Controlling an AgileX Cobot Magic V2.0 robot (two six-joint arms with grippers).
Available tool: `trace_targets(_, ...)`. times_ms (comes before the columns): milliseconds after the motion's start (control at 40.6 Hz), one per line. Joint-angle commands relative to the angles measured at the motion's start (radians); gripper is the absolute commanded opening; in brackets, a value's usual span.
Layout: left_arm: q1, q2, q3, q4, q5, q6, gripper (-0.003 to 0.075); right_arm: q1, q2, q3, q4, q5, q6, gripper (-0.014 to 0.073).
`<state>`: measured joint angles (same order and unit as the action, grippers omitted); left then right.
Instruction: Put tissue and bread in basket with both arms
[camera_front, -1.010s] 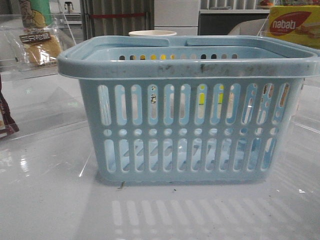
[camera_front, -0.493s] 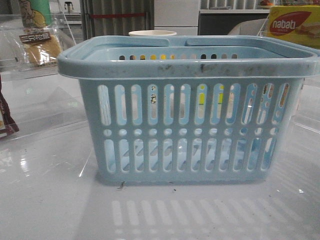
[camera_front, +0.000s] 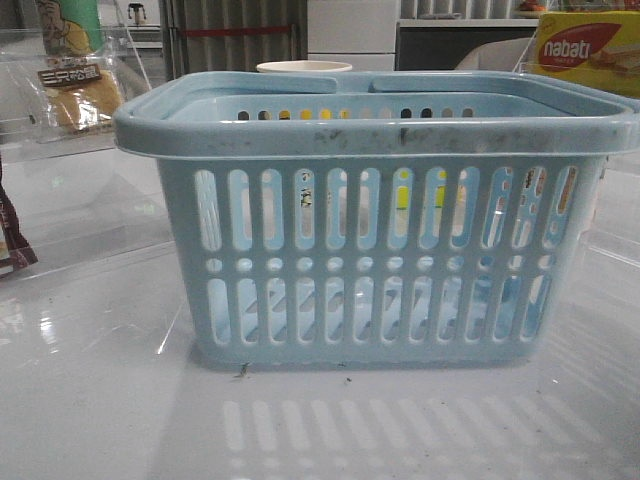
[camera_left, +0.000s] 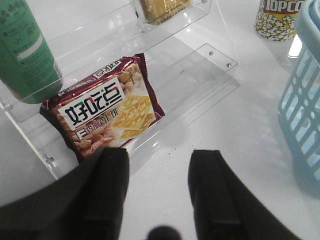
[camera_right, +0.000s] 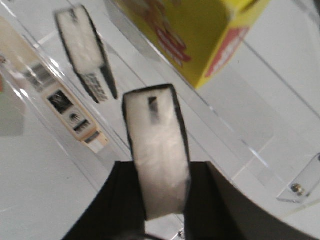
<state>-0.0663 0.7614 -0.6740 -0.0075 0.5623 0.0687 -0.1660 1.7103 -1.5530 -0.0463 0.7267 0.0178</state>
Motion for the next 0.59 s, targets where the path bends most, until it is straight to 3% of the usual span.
trace_targets(0,-0.007,0.000,-0.028,-0.010,-0.082,-0.003,0.0349,0.047,-0.151,-0.038,-0.014,-0.059,-0.002,0.0215)
trace_targets(296,-0.007,0.000,-0.028,-0.010,-0.082,-0.003,0.0349,0.272,-0.329,-0.034,-0.011,-0.017,-0.003,0.0215)
trace_targets(567,-0.007,0.000,-0.028,-0.010,-0.082,-0.003,0.0349,0.512,-0.335,0.015,0.060,0.080,-0.003,0.0215)
